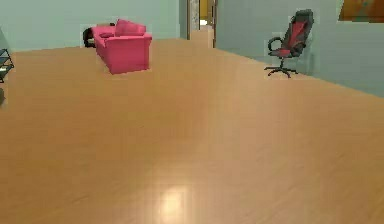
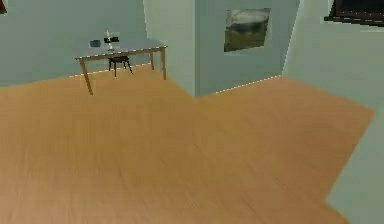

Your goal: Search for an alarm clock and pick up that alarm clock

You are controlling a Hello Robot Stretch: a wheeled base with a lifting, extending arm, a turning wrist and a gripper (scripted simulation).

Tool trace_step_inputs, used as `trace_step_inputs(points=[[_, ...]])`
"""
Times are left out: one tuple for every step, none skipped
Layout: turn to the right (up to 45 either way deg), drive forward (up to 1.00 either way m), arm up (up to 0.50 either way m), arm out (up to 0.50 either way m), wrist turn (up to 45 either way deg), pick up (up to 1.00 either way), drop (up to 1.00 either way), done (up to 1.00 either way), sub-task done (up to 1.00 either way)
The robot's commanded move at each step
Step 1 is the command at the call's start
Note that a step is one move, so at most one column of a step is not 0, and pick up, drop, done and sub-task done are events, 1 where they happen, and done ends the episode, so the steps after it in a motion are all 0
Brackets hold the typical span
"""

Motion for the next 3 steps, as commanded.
trace_step_inputs(points=[[0.0, 1.0, 0.0, 0.0, 0.0, 0.0, 0.0, 0.0, 0.0], [0.0, 1.0, 0.0, 0.0, 0.0, 0.0, 0.0, 0.0, 0.0], [0.0, 1.0, 0.0, 0.0, 0.0, 0.0, 0.0, 0.0, 0.0]])
